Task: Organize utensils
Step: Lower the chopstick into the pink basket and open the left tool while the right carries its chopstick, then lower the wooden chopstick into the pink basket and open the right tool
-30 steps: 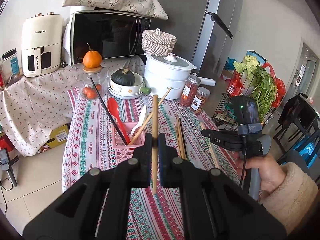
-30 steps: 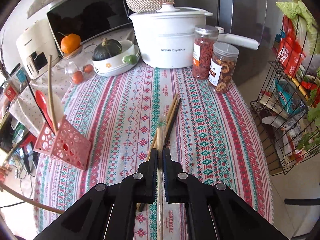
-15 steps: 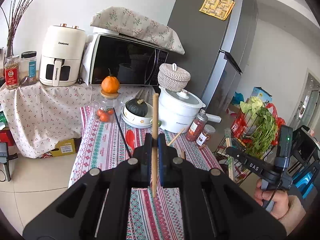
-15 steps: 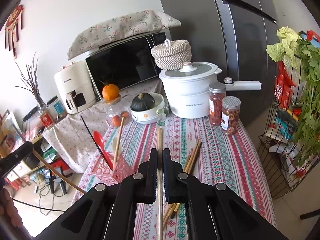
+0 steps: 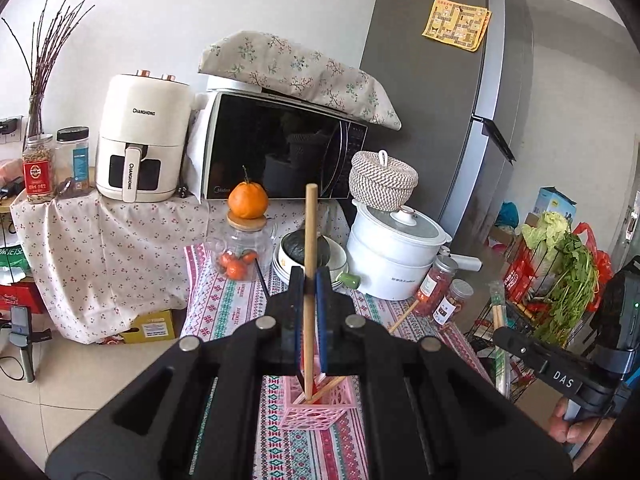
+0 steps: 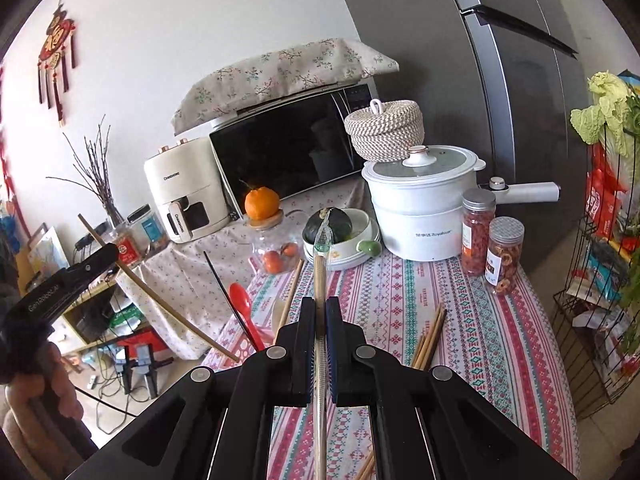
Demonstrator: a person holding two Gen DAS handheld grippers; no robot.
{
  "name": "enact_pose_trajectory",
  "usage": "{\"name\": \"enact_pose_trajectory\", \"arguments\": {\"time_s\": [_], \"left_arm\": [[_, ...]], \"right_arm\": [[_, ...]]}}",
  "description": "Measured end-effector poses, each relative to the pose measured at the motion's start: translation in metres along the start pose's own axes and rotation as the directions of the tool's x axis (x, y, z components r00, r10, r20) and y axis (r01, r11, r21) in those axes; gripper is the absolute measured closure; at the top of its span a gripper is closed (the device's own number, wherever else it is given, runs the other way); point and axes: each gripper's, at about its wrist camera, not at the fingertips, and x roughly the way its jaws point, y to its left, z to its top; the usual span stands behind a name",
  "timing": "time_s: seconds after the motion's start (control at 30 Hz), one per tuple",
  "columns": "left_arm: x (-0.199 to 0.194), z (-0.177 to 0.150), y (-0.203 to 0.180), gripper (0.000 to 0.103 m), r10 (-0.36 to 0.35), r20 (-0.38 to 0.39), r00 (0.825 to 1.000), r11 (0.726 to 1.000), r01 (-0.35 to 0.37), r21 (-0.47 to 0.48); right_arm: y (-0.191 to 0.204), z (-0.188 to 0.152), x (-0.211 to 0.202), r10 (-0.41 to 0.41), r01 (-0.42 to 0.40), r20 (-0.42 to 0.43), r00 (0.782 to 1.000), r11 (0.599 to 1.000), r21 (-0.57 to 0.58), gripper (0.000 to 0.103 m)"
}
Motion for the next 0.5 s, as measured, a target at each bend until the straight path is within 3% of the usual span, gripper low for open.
{"name": "enact_pose_trajectory", "arguments": {"time_s": [0.23,0.4,0.5], "left_arm": [[0.041,-0.016,0.004,0.096,0.003,-0.131,0.991,1.000,-0.001,0.013],[0.049,-0.019,0.006,0.096,-0.013,-0.166,0.986,1.000,0.013,-0.001],[0.045,-0.017,0.007,0.079,-0.005,-0.171,0.985,1.000,0.004,-0.008]], "right_arm": [[-0.001,-0.004,0.004,0.024,-0.024,0.008,1.000,1.000,0.003,0.098],[-0.001,-0.007,0.006,0.043,-0.043,0.017,0.999,0.999,0.015,0.098],[0.001,-0.009,0.006,0.050,-0.051,0.026,0.998,0.999,0.014,0.098]]}}
